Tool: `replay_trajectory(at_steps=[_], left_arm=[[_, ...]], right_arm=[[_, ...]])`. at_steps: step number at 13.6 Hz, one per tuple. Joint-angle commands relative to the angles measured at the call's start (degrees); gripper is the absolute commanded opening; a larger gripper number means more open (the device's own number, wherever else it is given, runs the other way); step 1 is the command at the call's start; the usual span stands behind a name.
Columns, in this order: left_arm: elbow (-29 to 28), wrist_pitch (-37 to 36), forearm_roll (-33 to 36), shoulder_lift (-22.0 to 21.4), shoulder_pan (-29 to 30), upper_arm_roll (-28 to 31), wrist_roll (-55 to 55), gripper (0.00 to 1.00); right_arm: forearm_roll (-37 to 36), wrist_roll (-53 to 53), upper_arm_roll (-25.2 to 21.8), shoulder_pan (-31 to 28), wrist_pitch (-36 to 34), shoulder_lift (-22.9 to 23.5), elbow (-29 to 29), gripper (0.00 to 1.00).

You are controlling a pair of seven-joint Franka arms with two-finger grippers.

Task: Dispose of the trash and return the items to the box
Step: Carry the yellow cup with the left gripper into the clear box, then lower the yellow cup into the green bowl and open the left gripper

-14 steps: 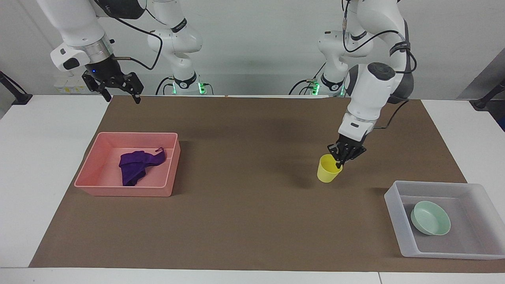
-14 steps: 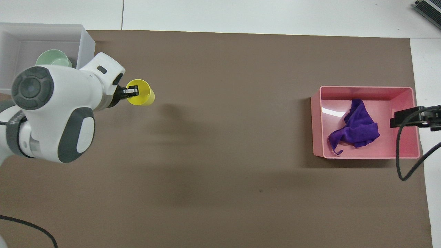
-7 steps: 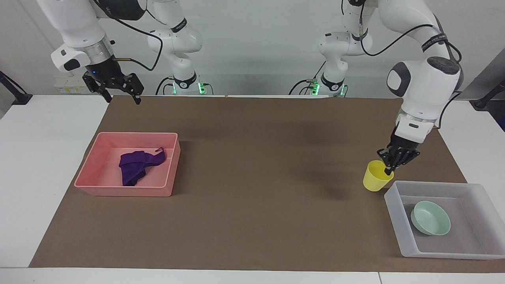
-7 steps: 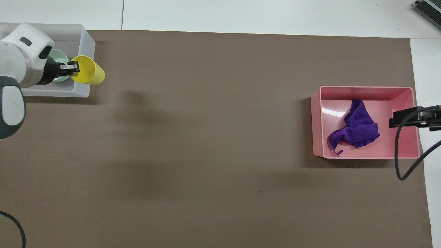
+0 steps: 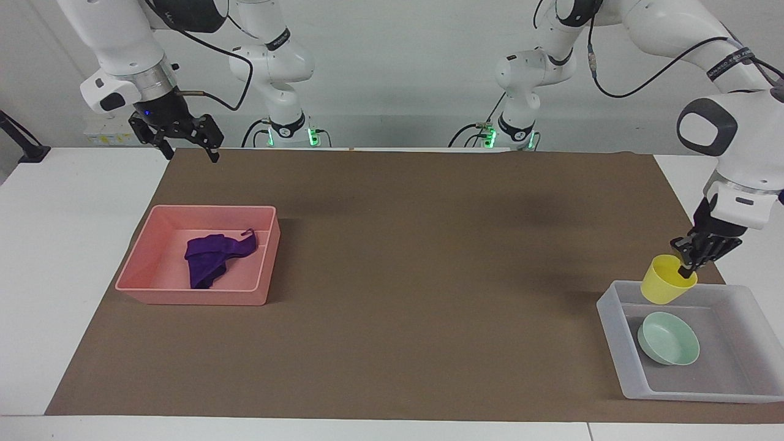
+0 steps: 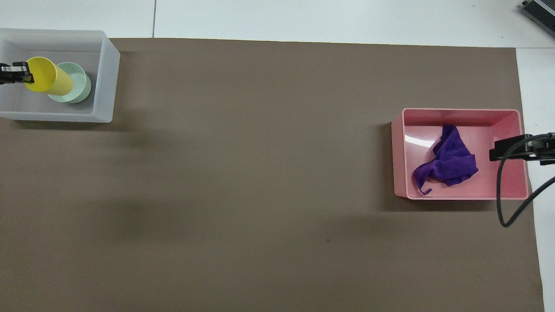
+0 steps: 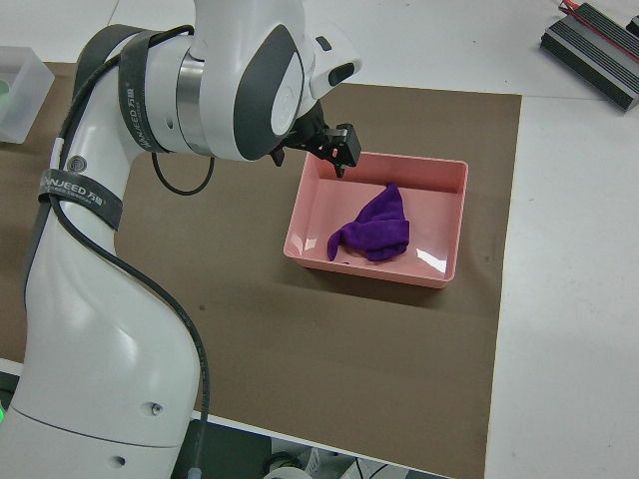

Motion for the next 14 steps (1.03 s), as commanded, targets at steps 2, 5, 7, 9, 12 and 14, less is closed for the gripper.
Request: replay_trajectory(at_steps=[2,5,7,9,12,14], left_arm=[[14.1,-5.2,-0.6,9.6,2.1,-1.1,2.6,0.0],[19.4,-5.4,-0.6,15.7,2.7,-1.4,2.7,0.0],[19.9,-4.8,-0.4,17.2,3.6,-2.0,3.4,0.0],[20.6,-4.1,-0.4,19.9,4.2,-1.7,3.6,0.0],[22.0,-2.2,-0.3,22.5,5.1,-1.7,3.7,0.0],[21.7,-1.8,-0.3,22.8,5.3,-1.7,3.7,0.0]], right_arm=[[-0.6,-1.5,0.6,-0.2,0.2,-0.6,-0.2,1.0],[-1.6,-1.4,0.7,-0.2,2.1,-0.7,-0.6,1.0],[-1.5,-1.4,0.7,-0.2,1.9,-0.7,-0.6,1.0],[-1.5,-1.4,0.7,-0.3,1.9,-0.7,-0.6,1.0],[-1.4,-1.2,0.7,-0.3,1.9,-0.8,-0.7,1.0],[-1.4,-1.2,0.7,-0.3,2.0,-0.8,-1.1,1.0]])
